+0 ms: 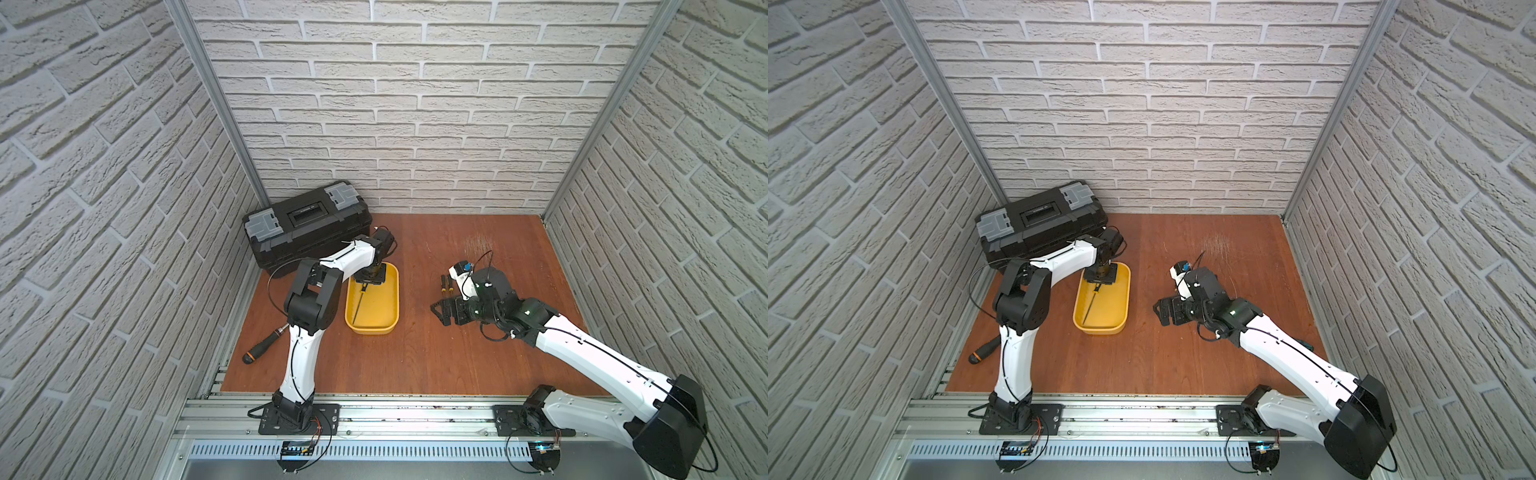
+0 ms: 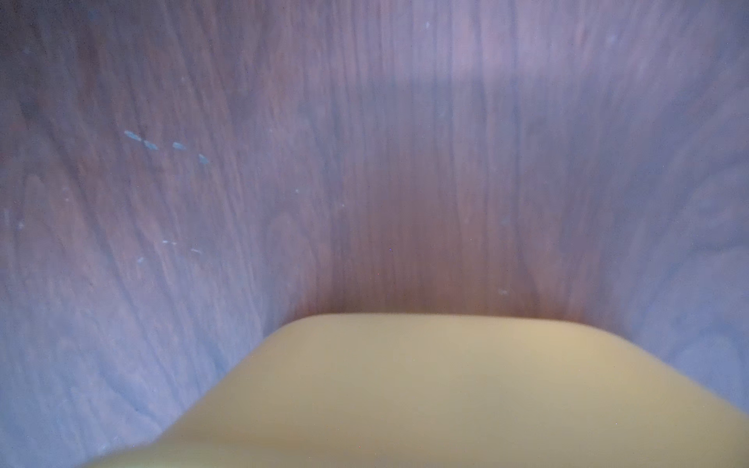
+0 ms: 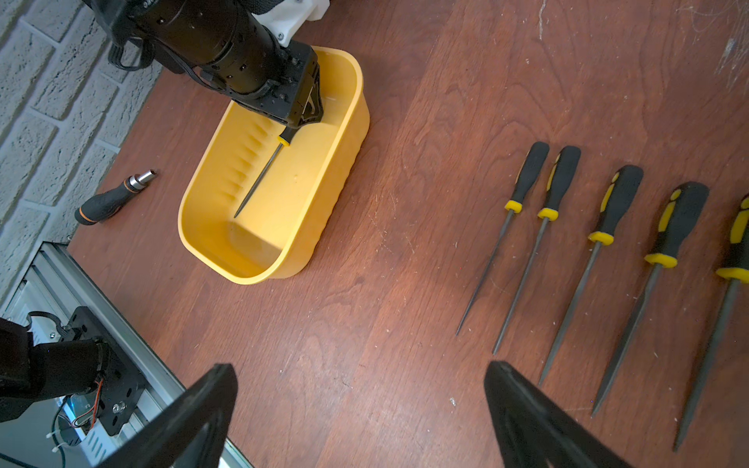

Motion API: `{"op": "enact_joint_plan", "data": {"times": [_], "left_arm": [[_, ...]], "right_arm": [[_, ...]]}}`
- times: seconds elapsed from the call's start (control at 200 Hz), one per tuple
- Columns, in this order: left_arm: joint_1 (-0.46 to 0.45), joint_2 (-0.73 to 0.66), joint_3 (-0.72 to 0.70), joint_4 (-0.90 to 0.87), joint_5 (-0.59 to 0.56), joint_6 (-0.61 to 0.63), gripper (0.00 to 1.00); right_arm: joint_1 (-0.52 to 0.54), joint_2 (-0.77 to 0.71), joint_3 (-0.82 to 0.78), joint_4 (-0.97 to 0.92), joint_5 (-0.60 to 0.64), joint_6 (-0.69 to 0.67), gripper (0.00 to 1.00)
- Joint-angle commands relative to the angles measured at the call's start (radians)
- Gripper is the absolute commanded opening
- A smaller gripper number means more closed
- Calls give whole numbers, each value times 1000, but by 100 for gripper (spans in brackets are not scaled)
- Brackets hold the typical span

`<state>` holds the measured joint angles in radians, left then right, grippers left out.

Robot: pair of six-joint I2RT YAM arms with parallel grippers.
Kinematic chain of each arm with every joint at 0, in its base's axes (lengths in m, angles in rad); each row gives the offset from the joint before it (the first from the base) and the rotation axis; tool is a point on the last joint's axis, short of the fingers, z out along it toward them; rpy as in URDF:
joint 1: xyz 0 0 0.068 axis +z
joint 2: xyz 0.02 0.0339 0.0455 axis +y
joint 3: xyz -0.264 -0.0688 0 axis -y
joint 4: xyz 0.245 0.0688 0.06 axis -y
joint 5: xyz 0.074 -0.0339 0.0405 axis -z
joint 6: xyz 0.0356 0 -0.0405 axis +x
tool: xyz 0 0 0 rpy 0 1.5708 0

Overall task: Take the file tool out of the storage box
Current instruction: Pick up the file tool from the storage box.

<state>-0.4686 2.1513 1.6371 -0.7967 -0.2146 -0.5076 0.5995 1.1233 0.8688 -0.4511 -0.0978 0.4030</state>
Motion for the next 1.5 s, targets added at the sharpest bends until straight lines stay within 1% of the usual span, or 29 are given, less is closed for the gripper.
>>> {"op": "enact_joint_plan", "data": {"times": [0.0,0.145,0.19,0.31,0.37,0.55,0.745,0.9,1.015,1.215,1.49], "left_arm": [[11,25,-26,10,42,17,36],[15,21,-33,21,50,27,34],[17,21,-34,22,53,29,32],[19,21,-36,24,54,30,30],[19,19,-37,26,57,32,26],[19,10,-39,30,69,36,20],[19,-15,-47,35,81,40,18],[19,-95,-91,79,117,44,17],[21,-170,-124,115,154,33,17],[36,-271,-161,180,266,-17,17],[56,-402,-236,307,374,-92,17]], "right_arm": [[-7,-25,-13,34,15,-6,100],[-7,-21,-14,34,14,-6,100],[-7,-18,-14,36,15,-7,100],[-7,-16,-13,37,14,-6,99],[-7,-15,-13,37,15,-6,99],[-7,-8,-11,37,14,-7,99],[-7,2,-5,40,4,-7,99],[-7,11,-4,52,-21,0,99],[-7,28,-14,90,-65,23,96],[-3,64,-22,160,-112,57,93],[22,118,-12,238,-147,110,84]]}}
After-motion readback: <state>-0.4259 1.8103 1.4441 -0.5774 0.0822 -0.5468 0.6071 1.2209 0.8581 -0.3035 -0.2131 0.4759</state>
